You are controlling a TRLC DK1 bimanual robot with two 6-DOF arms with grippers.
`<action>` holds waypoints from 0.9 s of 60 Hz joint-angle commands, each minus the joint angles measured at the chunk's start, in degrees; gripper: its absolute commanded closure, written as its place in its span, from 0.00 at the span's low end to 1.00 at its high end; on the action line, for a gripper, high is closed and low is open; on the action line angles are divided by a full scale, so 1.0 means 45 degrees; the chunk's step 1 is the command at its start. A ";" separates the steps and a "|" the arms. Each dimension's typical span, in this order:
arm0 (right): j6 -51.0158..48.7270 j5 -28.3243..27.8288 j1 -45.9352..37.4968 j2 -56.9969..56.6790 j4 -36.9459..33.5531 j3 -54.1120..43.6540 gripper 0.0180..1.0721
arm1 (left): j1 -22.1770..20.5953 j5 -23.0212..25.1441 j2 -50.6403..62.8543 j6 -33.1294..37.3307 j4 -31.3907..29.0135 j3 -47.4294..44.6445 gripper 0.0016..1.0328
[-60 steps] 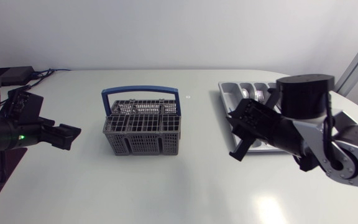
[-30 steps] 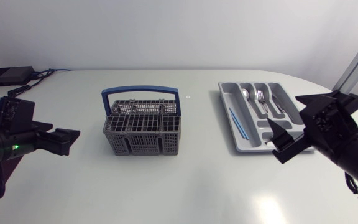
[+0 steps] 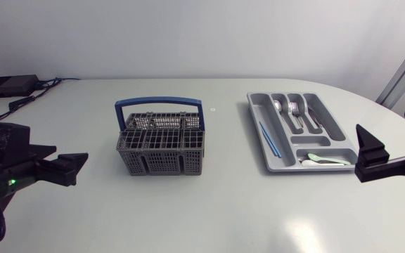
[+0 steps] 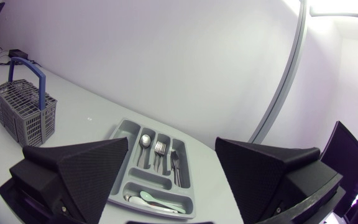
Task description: Unload the cutlery basket into the drawer organizer.
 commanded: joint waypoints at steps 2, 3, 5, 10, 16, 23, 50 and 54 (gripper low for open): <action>0.0220 -0.0005 -0.0121 -0.0792 -0.0505 -0.0592 0.04 | -0.0093 0.0120 -0.1085 -0.0396 0.0116 -0.0488 0.04; 0.0142 -0.0025 -0.0121 -0.1065 -0.0505 -0.0709 0.04 | -0.0074 0.0120 -0.1202 -0.0415 0.0136 -0.0527 0.04; 0.0123 -0.0025 -0.0121 -0.1554 -0.0505 -0.0865 0.04 | 0.0024 0.0120 -0.1593 -0.0454 0.0233 -0.0664 0.04; 0.0117 -0.0028 -0.0103 -0.2826 -0.0596 -0.1227 0.04 | 0.0159 0.0114 -0.2294 -0.0596 0.0284 -0.0854 0.04; 0.0610 -0.0162 -0.0153 -0.2945 -0.0365 -0.1598 0.04 | 0.0106 -0.0095 -0.2935 -0.0761 0.0694 -0.1381 0.04; 0.1166 -0.0314 -0.0208 -0.3078 -0.0105 -0.2016 0.04 | 0.0046 -0.0331 -0.3658 -0.0948 0.1157 -0.1975 0.04; 0.3373 -0.0914 -0.0429 -0.3608 0.0928 -0.3676 0.04 | -0.0192 -0.1266 -0.6527 -0.1690 0.2993 -0.4332 0.04; 0.3717 -0.1008 -0.0463 -0.3691 0.1089 -0.3935 0.04 | -0.0230 -0.1412 -0.6975 -0.1806 0.3280 -0.4700 0.04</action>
